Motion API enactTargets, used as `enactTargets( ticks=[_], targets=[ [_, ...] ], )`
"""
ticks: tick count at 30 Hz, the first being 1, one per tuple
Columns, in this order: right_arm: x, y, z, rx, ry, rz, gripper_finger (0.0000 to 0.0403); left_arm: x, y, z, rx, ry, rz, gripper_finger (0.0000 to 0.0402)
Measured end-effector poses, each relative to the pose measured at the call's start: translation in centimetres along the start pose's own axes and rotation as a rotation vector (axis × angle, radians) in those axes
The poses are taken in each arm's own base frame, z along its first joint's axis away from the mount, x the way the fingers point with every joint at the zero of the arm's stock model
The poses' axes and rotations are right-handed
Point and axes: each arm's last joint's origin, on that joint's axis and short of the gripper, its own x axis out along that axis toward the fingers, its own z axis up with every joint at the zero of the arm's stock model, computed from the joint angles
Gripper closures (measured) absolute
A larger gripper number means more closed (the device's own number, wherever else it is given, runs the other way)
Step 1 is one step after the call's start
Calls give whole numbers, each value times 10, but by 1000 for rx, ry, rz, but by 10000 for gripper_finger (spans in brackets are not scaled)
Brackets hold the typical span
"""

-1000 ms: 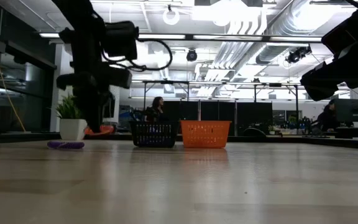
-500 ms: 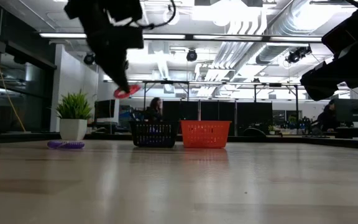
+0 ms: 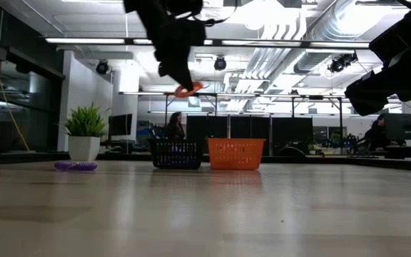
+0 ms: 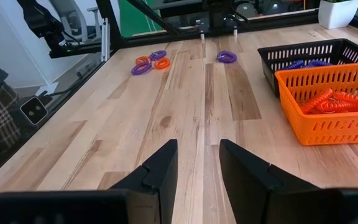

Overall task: Sort spring keychains into baskets
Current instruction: Put the orange spring keychain into the orange basket, then put the purple spring keychain into the black basket

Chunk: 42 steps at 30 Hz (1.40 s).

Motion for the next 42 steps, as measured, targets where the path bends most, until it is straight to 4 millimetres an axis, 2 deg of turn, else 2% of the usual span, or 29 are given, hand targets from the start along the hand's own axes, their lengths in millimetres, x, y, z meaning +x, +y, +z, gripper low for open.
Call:
enactTargets(
  ticks=[7,16,24,28,31,34,42],
  targets=[
    [0,0,0,0,0,0,289,23,6,31,-166,32,-103,376],
    [0,0,0,0,0,0,289,60,17,52,-262,30,-192,376],
    [0,0,0,0,-1,0,289,83,34,54,-383,25,-246,376],
    [0,0,0,0,0,0,289,84,42,58,-419,-11,-233,376],
    [0,0,0,0,0,0,289,90,50,52,-465,25,-203,373],
    [0,0,0,0,0,0,289,87,55,55,-469,-4,-189,356],
    [0,0,0,0,0,0,289,87,63,53,-486,-10,-119,277]
  ],
)
